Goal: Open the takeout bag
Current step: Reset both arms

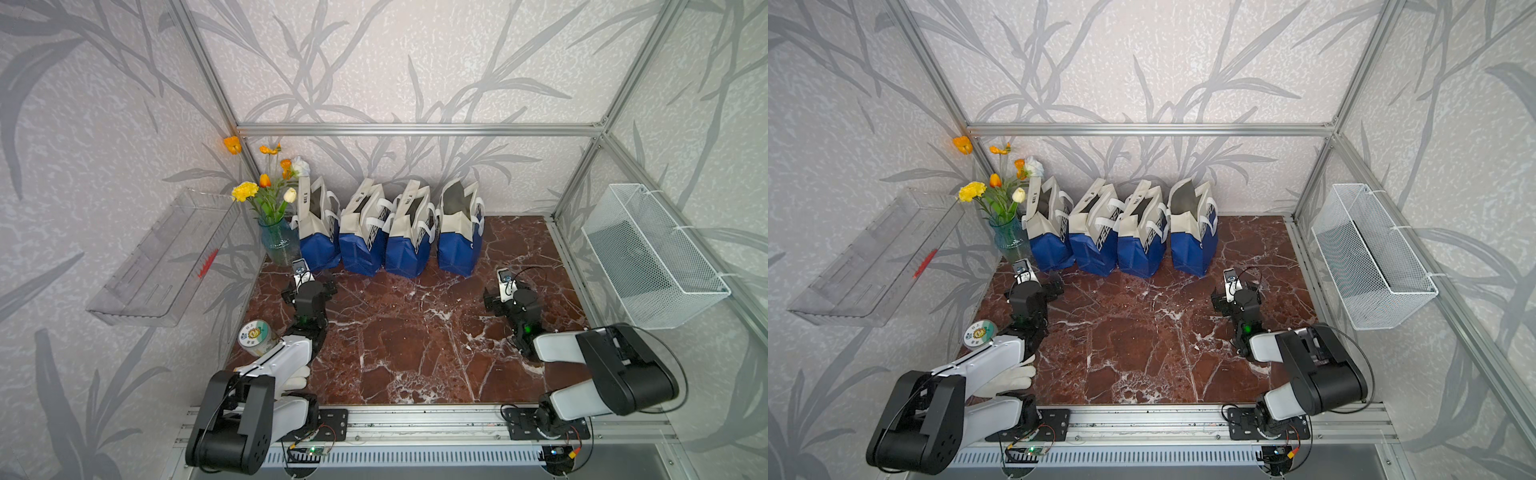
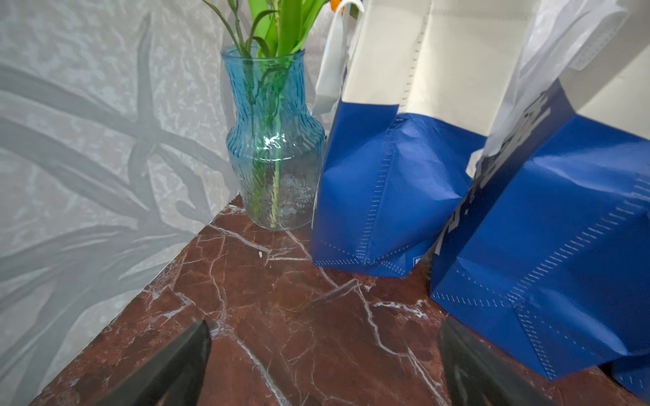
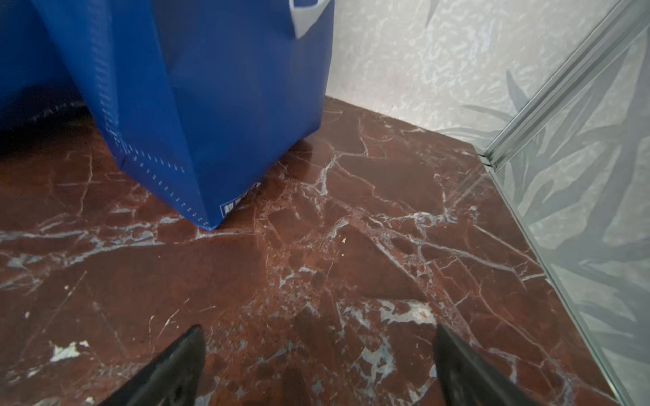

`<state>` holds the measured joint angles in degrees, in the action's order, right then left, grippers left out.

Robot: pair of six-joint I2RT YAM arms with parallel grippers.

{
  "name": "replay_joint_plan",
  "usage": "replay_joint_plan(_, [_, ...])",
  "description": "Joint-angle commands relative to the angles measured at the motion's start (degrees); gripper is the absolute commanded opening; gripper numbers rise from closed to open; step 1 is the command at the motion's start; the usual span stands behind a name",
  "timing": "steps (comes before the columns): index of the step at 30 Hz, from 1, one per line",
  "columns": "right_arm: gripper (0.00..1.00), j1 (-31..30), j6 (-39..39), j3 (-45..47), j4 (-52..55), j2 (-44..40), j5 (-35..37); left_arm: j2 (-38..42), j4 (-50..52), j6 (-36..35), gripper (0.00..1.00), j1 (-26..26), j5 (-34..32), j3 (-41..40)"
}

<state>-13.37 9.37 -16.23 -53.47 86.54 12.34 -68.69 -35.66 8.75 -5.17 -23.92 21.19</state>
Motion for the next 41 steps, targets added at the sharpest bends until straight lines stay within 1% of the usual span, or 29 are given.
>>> replay_joint_plan(1, [0.99, 2.54, -2.25, -0.21, -8.07, 1.81, -1.76, 0.66, -3.17, -0.19, 1.0, 1.99, 2.18, -0.92])
replay_joint_plan(3, [0.99, 2.97, -2.31, -2.24, -6.01, 3.0, -3.19, 1.08, -3.21, 0.54, 1.0, 2.89, 2.55, -1.3])
replay_joint_plan(4, [0.99, 3.31, -1.99, -3.19, -3.87, 2.81, -4.56, 1.22, -3.75, 0.65, 1.0, 3.18, 2.82, -1.69])
replay_joint_plan(7, [0.99, 3.44, -1.68, -4.03, 0.88, 0.86, -4.95, 2.45, -3.19, -0.09, 1.0, 3.32, 3.24, -2.53])
replay_joint_plan(9, [0.99, 3.43, -1.94, -3.4, -1.13, 1.21, -4.5, 2.96, -3.39, -0.55, 1.0, 3.33, 2.12, -3.42])
replay_joint_plan(11, [0.99, 3.35, -2.55, -3.11, -1.37, 1.03, -2.96, 0.66, -5.62, -1.45, 1.0, 3.56, 0.62, -4.49])
replay_joint_plan(13, [0.99, 3.35, -2.6, -3.11, -1.18, 0.99, -2.85, -3.03, -7.05, -1.39, 1.0, 4.25, -0.23, -4.81])
replay_joint_plan(14, [0.99, 3.35, -2.6, -3.11, -1.31, 1.0, -2.85, -4.33, -9.52, -1.16, 1.0, 4.54, -1.52, -4.97])
replay_joint_plan(16, [0.99, 3.35, -2.68, -3.1, -1.24, 0.93, -2.85, -5.3, -10.4, -0.27, 1.0, 5.53, 0.01, -4.92])
replay_joint_plan(18, [0.99, 3.35, -2.78, -3.64, -0.32, 1.12, -2.66, -10.03, -15.98, 1.74, 1.0, 6.89, 1.78, -5.4])
replay_joint_plan(20, [0.99, 3.41, -3.39, -5.73, 3.21, 1.42, -2.03, -14.02, -19.95, 0.43, 1.0, 7.37, 4.43, -4.74])
replay_joint_plan(22, [0.99, 3.87, -3.7, -5.91, 3.63, 1.35, -2.67, -14.73, -15.65, -0.67, 1.0, 7.37, 8.7, -2.97])
replay_joint_plan(23, [0.99, 3.87, -3.65, -5.92, 3.51, 1.43, -2.65, -16.95, -16.99, -0.86, 1.0, 7.4, 8.57, -2.3])
replay_joint_plan(24, [0.99, 3.87, -3.68, -5.92, 3.51, 1.44, -2.67, -18.93, -18.58, -2.66, 1.0, 7.37, 11.11, -1.64])
replay_joint_plan(25, [0.99, 3.85, -3.71, -5.99, 3.63, 1.42, -2.71, -19.72, -18.47, -3.28, 1.0, 7.37, 12.01, -0.91])
replay_joint_plan(29, [0.99, 3.96, -3.74, -6.01, 3.66, 1.44, -2.76, -17.75, -12.48, -2.34, 1.0, 7.43, 11.82, 0.51])
replay_joint_plan(30, [0.99, 3.95, -3.74, -6.01, 3.68, 1.43, -2.76, -18.16, -13.64, -2.59, 1.0, 7.41, 11.62, 0.3])
replay_joint_plan(32, [0.99, 4.03, -3.82, -6.12, 3.94, 1.52, -3.12, -17.91, -12.88, -2.6, 1.0, 7.37, 11.69, 0.58])
replay_joint_plan(36, [0.99, 6.13, -4.6, -7.93, 7.31, 1.61, -7.99, -18.06, -12.87, -2.53, 1.0, 7.28, 11.53, 0.55])
replay_joint_plan(41, [0.99, 6.42, -4.49, -7.72, 7.15, 1.52, -8.54, -18.13, -12.77, -3.02, 1.0, 7.06, 11.15, 0.76])
